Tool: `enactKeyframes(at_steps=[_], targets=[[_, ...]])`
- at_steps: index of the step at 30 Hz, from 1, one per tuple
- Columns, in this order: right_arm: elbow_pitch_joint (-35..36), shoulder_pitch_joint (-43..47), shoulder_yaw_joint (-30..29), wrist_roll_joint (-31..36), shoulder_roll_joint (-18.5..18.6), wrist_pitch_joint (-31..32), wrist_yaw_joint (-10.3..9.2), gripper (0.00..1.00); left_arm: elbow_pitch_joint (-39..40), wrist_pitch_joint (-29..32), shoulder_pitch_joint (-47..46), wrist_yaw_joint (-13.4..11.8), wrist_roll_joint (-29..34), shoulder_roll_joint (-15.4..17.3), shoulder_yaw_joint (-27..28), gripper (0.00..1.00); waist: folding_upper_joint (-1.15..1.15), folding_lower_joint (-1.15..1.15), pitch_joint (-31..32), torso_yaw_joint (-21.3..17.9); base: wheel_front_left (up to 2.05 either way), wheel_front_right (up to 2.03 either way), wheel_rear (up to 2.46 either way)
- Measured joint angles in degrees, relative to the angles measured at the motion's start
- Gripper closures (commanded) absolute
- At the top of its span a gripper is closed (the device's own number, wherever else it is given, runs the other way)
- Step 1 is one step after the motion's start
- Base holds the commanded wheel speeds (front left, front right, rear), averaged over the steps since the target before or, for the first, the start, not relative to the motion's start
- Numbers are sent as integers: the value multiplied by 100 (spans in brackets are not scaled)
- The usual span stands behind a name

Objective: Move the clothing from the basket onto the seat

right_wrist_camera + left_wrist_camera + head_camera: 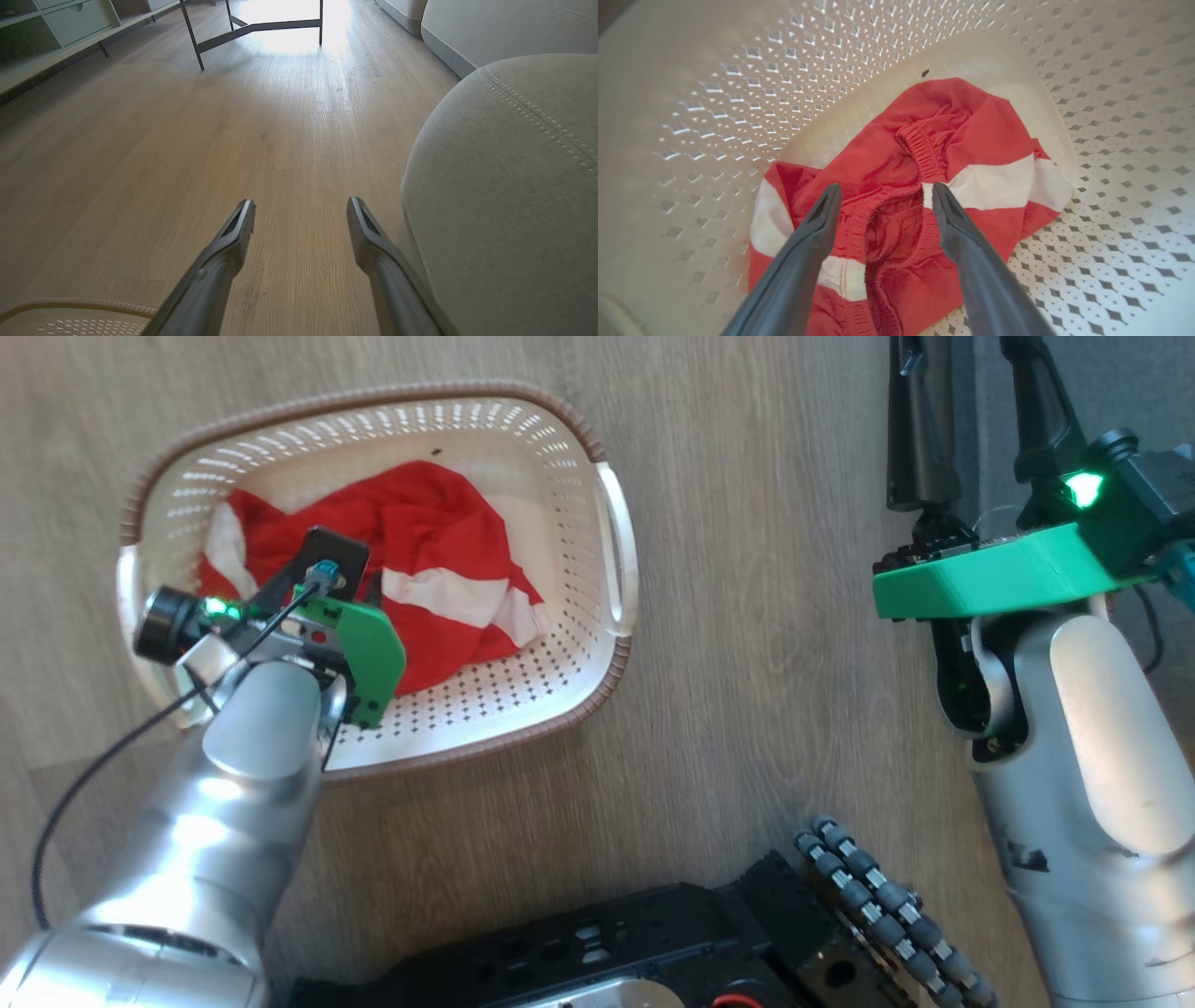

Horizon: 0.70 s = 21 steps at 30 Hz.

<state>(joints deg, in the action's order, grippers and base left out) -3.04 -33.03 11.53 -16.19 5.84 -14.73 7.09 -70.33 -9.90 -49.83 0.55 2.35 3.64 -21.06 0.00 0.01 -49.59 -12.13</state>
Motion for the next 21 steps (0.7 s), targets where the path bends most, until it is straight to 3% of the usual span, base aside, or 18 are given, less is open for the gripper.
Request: enactKeyframes(at_steps=[9,21], targets=[[2,-114,65,-29,-154,0,0,0,-307,914,-419,-180,823,236,-843,0,0,0,-380,-282,0,0,0],[49,-154,124,-133,-213,0,0,0,-377,1826,-599,-410,1382,628,-1502,0,0,-1,-687,-582,0,0,0]])
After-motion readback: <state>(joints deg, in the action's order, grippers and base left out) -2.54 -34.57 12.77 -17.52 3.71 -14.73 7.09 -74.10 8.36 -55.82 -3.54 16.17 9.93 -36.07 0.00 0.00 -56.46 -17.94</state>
